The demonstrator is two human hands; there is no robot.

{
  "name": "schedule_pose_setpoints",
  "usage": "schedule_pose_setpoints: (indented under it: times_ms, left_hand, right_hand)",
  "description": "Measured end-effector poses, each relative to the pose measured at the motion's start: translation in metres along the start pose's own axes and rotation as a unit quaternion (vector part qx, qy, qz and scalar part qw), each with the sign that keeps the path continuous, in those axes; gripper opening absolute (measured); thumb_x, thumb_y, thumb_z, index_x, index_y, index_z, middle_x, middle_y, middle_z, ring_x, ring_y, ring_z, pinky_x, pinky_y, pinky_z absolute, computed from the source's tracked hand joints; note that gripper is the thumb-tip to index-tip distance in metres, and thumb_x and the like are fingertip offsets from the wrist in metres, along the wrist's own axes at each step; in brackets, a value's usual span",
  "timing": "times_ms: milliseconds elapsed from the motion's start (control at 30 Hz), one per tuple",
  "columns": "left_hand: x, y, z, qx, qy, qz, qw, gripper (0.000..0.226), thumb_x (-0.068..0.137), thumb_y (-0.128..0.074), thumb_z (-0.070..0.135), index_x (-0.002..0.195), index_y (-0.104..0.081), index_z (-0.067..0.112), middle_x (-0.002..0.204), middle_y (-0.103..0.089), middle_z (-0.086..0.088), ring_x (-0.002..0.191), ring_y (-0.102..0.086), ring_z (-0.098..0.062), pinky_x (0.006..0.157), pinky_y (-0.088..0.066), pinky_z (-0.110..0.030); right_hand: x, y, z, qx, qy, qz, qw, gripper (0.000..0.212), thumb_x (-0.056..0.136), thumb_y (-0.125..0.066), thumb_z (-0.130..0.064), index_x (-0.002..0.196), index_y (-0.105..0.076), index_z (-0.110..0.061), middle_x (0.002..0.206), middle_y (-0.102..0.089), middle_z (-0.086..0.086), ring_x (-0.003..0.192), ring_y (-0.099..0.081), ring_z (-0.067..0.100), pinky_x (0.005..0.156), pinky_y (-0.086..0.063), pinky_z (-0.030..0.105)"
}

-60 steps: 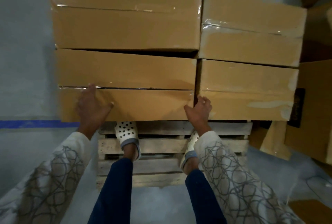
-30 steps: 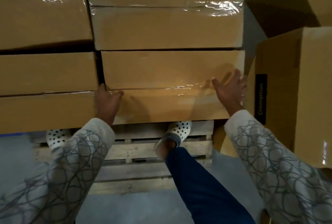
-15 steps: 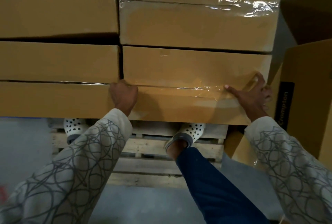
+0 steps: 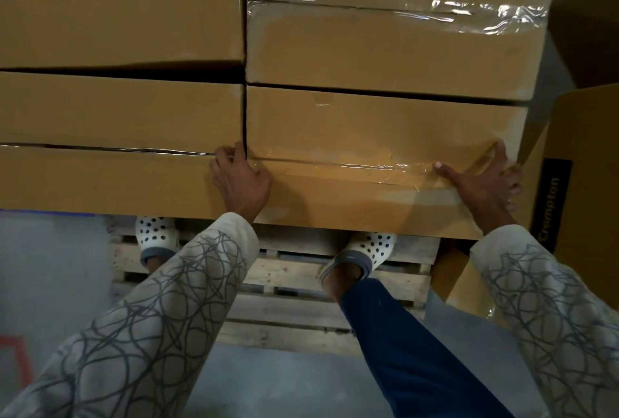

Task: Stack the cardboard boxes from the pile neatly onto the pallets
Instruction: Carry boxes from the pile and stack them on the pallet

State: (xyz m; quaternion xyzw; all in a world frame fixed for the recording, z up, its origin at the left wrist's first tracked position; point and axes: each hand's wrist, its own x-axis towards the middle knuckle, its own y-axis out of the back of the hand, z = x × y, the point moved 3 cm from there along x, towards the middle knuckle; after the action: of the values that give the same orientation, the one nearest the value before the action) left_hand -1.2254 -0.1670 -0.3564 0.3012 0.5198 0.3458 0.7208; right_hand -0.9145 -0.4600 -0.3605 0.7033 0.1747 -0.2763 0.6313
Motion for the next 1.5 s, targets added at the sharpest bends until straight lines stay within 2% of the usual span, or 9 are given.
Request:
schedule_pose_setpoints:
  times_ms: [200, 333, 567, 867, 1000, 1100, 1233, 1367, 1500]
  left_hand:
    - [0.002, 0.001, -0.002, 0.036, -0.031, -0.030, 0.998, 0.092, 0.067, -0.051, 0.039, 0.151, -0.043, 0.003, 0.139, -0.043, -0.022, 0.123, -0.041, -0.043, 0.102, -0.036, -0.048]
    - [0.001, 0.006, -0.005, 0.055, -0.052, -0.050, 0.996, 0.085, 0.079, -0.065, 0.033, 0.154, -0.037, 0.003, 0.142, -0.041, -0.020, 0.126, -0.038, -0.042, 0.102, -0.036, -0.050]
    - [0.007, 0.042, -0.019, 0.021, -0.073, -0.112, 0.991, 0.080, 0.086, -0.070, 0.025, 0.156, -0.034, 0.011, 0.150, -0.040, -0.015, 0.137, -0.035, -0.037, 0.108, -0.034, -0.050]
    - [0.132, 0.177, -0.139, -0.094, -0.011, 0.039, 0.995, 0.058, 0.094, -0.066, 0.030, 0.146, -0.052, 0.011, 0.134, -0.061, -0.012, 0.127, -0.049, -0.033, 0.103, -0.040, -0.042]
    - [0.215, 0.242, -0.232, -0.116, 0.054, 0.112, 0.985, 0.056, 0.094, -0.065, 0.034, 0.142, -0.055, 0.008, 0.132, -0.061, -0.016, 0.125, -0.052, -0.037, 0.104, -0.040, -0.042]
    - [0.263, 0.271, -0.282, -0.098, 0.062, 0.103, 0.988, 0.073, 0.093, -0.070, 0.040, 0.151, -0.042, 0.005, 0.148, -0.044, -0.021, 0.138, -0.041, -0.038, 0.114, -0.034, -0.046]
    - [0.305, 0.288, -0.303, -0.064, 0.084, 0.084, 0.991, 0.082, 0.091, -0.070, 0.051, 0.155, -0.033, 0.015, 0.158, -0.030, -0.014, 0.147, -0.027, -0.036, 0.118, -0.025, -0.054]
    - [0.338, 0.291, -0.309, -0.113, 0.116, 0.065, 0.985, 0.075, 0.075, -0.072, 0.061, 0.134, -0.054, 0.019, 0.144, -0.053, -0.012, 0.135, -0.047, -0.038, 0.111, -0.040, -0.052]
    - [0.343, 0.287, -0.318, -0.197, 0.102, 0.062, 0.973, 0.060, 0.063, -0.075, 0.051, 0.115, -0.062, 0.023, 0.124, -0.068, -0.004, 0.113, -0.065, -0.027, 0.098, -0.053, -0.043]
  right_hand:
    - [0.006, -0.007, 0.000, -0.018, -0.002, -0.005, 1.000, 0.126, 0.067, -0.079, -0.076, 0.161, -0.001, -0.044, 0.170, 0.009, 0.018, 0.154, -0.001, 0.048, 0.119, -0.012, 0.070]
    - [-0.013, -0.019, -0.020, -0.071, 0.003, 0.023, 0.997, 0.102, 0.089, -0.068, -0.061, 0.163, -0.006, -0.031, 0.170, 0.014, 0.019, 0.155, 0.005, 0.048, 0.118, -0.010, 0.069]
    - [-0.149, -0.085, -0.129, -0.062, 0.222, -0.002, 0.973, 0.078, 0.089, -0.071, -0.041, 0.154, -0.035, -0.019, 0.167, -0.012, 0.014, 0.150, -0.016, 0.036, 0.110, -0.027, 0.062]
    - [-0.216, -0.166, -0.335, 0.091, 0.382, -0.037, 0.919, 0.067, 0.088, -0.060, -0.046, 0.142, -0.053, -0.007, 0.142, -0.052, 0.019, 0.133, -0.046, 0.039, 0.109, -0.035, 0.043]
    - [-0.200, -0.199, -0.392, 0.116, 0.340, 0.010, 0.933, 0.084, 0.081, -0.051, -0.058, 0.144, -0.049, -0.003, 0.143, -0.050, 0.024, 0.136, -0.042, 0.041, 0.111, -0.024, 0.033]
    - [-0.205, -0.222, -0.404, 0.102, 0.294, 0.052, 0.949, 0.084, 0.082, -0.065, -0.051, 0.148, -0.044, -0.006, 0.151, -0.041, 0.023, 0.141, -0.032, 0.044, 0.108, -0.013, 0.027]
    - [-0.221, -0.241, -0.407, 0.105, 0.240, 0.114, 0.958, 0.087, 0.082, -0.076, -0.044, 0.151, -0.039, -0.005, 0.156, -0.032, 0.024, 0.143, -0.028, 0.045, 0.117, -0.016, 0.039]
    - [-0.220, -0.230, -0.406, 0.124, 0.147, 0.108, 0.975, 0.089, 0.080, -0.080, -0.043, 0.151, -0.040, -0.008, 0.153, -0.041, 0.016, 0.140, -0.034, 0.039, 0.109, -0.024, 0.039]
    - [-0.212, -0.211, -0.393, 0.223, 0.117, 0.074, 0.965, 0.074, 0.085, -0.071, -0.016, 0.152, -0.040, -0.017, 0.133, -0.060, -0.006, 0.131, -0.040, 0.023, 0.107, -0.037, 0.029]
